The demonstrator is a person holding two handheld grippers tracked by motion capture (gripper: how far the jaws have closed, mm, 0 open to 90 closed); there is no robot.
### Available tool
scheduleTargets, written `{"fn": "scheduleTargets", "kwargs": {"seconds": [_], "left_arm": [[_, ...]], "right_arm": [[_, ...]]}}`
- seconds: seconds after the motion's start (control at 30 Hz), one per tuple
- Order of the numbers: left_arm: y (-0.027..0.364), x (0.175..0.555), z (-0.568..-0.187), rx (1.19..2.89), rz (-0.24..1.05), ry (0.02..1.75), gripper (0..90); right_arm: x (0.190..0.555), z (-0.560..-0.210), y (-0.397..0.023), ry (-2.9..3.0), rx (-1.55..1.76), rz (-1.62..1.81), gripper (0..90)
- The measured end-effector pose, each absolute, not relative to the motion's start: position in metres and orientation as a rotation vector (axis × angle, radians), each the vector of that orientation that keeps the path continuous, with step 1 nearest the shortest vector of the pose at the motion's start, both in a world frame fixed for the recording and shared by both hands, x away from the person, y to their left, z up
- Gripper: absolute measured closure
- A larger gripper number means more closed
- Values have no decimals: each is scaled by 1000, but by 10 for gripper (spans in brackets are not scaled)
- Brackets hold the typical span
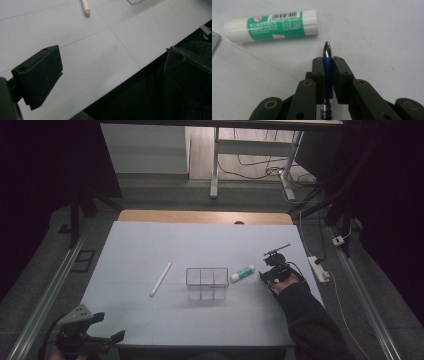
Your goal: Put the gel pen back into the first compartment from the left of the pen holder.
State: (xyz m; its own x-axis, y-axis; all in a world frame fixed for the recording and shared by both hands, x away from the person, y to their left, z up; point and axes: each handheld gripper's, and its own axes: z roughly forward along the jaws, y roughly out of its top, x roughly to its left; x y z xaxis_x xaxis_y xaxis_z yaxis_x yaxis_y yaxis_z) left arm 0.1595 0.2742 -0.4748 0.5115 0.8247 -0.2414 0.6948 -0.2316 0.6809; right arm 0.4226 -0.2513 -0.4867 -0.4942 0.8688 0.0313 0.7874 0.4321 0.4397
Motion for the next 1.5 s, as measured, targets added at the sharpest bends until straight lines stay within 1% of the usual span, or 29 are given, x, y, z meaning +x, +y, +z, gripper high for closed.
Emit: {"fn": "scheduleTargets", "kwargs": {"seconds": [0.43, 0.63, 0.87, 1.17, 1.5], "left_arm": [[274, 160, -475, 1989, 215, 1242, 23], [274, 160, -475, 1988, 214, 1242, 23], [274, 160, -475, 1988, 215, 1243, 23], [274, 160, -475, 1987, 212, 1245, 23], [274, 160, -475, 1985, 211, 1247, 23]], "right_arm": [[410, -462, -258, 2414, 1415, 776, 804], [401, -450, -260, 2393, 1343, 880, 803], [389, -427, -259, 2317, 1259, 1050, 803], [376, -406, -248, 2283, 1142, 1203, 803], [361, -385, -223, 2257, 981, 1363, 803]]}}
